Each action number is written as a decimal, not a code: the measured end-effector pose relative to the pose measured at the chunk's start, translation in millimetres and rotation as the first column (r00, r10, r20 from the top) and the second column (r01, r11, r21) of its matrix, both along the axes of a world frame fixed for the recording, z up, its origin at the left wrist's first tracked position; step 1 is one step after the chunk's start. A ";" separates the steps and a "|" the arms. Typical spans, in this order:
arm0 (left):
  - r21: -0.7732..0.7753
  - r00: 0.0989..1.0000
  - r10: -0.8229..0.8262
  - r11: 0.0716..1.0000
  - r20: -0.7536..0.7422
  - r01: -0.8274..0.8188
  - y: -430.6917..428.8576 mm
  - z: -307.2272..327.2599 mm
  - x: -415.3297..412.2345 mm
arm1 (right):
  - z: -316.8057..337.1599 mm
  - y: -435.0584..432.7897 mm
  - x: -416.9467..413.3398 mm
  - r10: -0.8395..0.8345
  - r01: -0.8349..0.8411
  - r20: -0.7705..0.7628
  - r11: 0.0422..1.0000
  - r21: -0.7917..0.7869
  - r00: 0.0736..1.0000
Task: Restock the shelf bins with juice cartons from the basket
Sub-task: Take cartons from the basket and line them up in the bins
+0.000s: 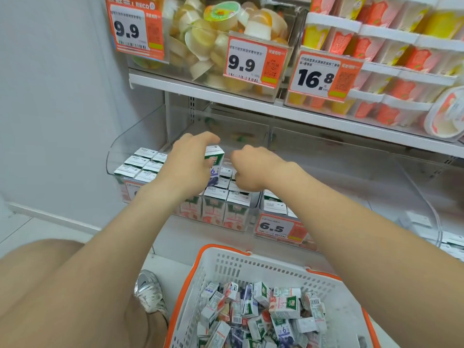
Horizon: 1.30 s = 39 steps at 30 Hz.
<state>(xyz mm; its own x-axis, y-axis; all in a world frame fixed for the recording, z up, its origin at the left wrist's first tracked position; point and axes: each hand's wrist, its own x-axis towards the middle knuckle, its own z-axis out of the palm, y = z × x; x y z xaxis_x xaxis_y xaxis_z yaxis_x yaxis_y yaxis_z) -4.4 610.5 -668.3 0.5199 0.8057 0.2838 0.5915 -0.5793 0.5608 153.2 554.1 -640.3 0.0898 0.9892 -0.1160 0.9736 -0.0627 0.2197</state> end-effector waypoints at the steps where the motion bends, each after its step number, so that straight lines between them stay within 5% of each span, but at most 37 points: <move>1: 0.003 0.999 0.024 1.000 0.043 -0.024 -3.4 0.2 1.3 | -1.1 -4.5 3.3 0.031 -0.032 0.008 0.995 0.097 0.999; 4: 0.027 0.975 0.064 0.997 0.214 -0.072 -18.5 4.9 5.7 | -7.2 -26.6 15.4 0.101 0.051 -0.267 0.859 0.509 0.958; 7: -0.047 0.907 -0.018 0.998 0.420 0.042 -39.3 13.6 12.7 | -6.0 -64.5 22.3 0.286 0.314 -0.646 0.692 0.650 0.708; 12: -0.284 0.795 -0.093 0.904 0.599 0.319 -82.3 13.1 39.0 | -7.3 -115.6 54.2 0.312 0.325 -0.860 0.830 0.453 0.403; 22: -0.366 0.778 -0.200 0.795 0.595 0.484 -152.7 20.0 146.0 | 24.7 -203.0 138.1 0.044 0.468 -0.941 0.859 0.207 0.334; 26: -0.363 0.751 -0.207 0.775 0.627 0.517 -182.4 13.3 199.2 | 35.2 -245.1 183.6 -0.139 0.610 -0.965 0.792 0.027 0.223; 30: -0.117 0.834 -0.429 0.863 0.348 0.492 -208.5 -4.6 238.2 | 37.8 -281.1 226.3 -0.212 0.764 -0.920 0.632 0.128 0.330; 34: -0.011 0.821 -0.554 0.828 0.137 0.560 -230.6 -20.4 262.3 | 33.3 -308.5 267.6 -0.270 0.756 -0.780 0.548 0.358 0.565; 39: -0.001 0.784 -0.620 0.784 0.016 0.621 -244.8 -33.3 285.0 | 2.4 -322.5 310.1 -0.434 0.663 -0.526 0.635 0.397 0.731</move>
